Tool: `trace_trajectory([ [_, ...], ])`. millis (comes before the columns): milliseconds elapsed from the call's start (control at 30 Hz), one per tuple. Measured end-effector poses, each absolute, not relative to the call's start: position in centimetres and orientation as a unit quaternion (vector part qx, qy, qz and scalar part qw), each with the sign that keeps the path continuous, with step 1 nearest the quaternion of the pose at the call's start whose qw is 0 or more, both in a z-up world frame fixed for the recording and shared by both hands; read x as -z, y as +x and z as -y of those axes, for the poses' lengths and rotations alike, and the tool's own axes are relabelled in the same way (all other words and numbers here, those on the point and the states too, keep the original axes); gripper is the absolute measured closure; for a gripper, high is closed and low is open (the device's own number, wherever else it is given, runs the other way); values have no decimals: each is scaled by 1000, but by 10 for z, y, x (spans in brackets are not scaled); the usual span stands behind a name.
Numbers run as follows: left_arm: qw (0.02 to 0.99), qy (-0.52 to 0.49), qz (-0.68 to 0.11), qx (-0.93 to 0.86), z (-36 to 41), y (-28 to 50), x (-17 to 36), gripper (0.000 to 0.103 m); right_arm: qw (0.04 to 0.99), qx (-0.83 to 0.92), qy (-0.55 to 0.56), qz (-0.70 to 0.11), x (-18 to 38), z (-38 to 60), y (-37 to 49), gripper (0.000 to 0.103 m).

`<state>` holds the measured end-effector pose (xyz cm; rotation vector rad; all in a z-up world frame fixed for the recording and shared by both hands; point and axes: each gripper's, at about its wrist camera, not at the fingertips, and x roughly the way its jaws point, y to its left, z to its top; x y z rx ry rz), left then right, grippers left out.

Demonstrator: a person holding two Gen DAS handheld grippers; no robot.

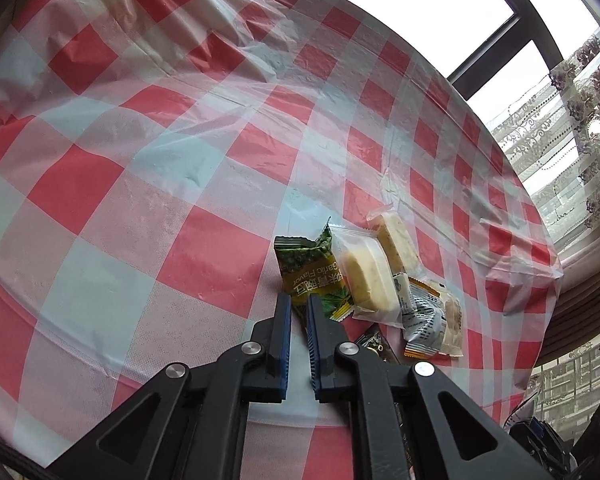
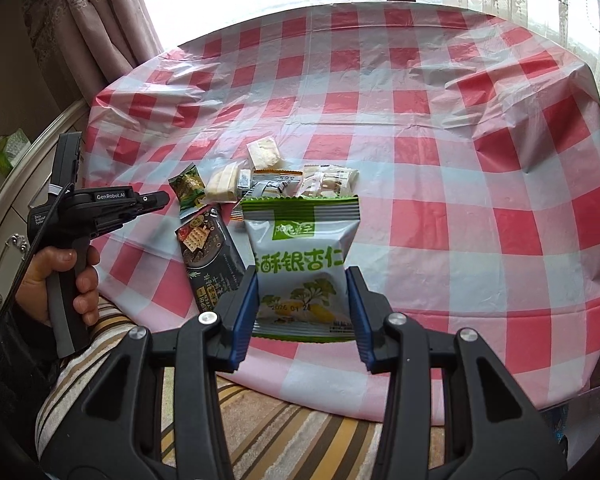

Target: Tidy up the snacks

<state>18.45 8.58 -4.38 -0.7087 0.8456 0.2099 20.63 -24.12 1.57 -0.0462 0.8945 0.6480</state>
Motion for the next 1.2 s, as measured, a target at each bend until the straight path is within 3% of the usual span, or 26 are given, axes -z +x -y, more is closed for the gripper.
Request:
trace_trajectory([
  [133,851,-314,-410,-96,-84,204,43,54,855,-296,-15,-425,-17,255,203,57],
  [267,857,-292,-410,-111,-87,216,42,46,858,-287,-6,-426,-17,269,200,57],
  [333,855,-278,-423,-112,-84,224,46,46,859,-283,-2,-427,-17,274,199,57],
  [433,865,-238,-430,-104,-73,229,47,67,861,-278,1,-427,-16,280,198,57],
  [533,864,-241,-430,-103,-74,225,46,71,861,-274,2,-427,-16,285,196,57],
  [900,863,-285,-395,-133,-85,183,28,75,865,-265,9,-425,-18,304,185,57],
  [1200,876,-277,-389,-64,-28,165,-1,75,871,-238,2,-430,-13,329,170,57],
])
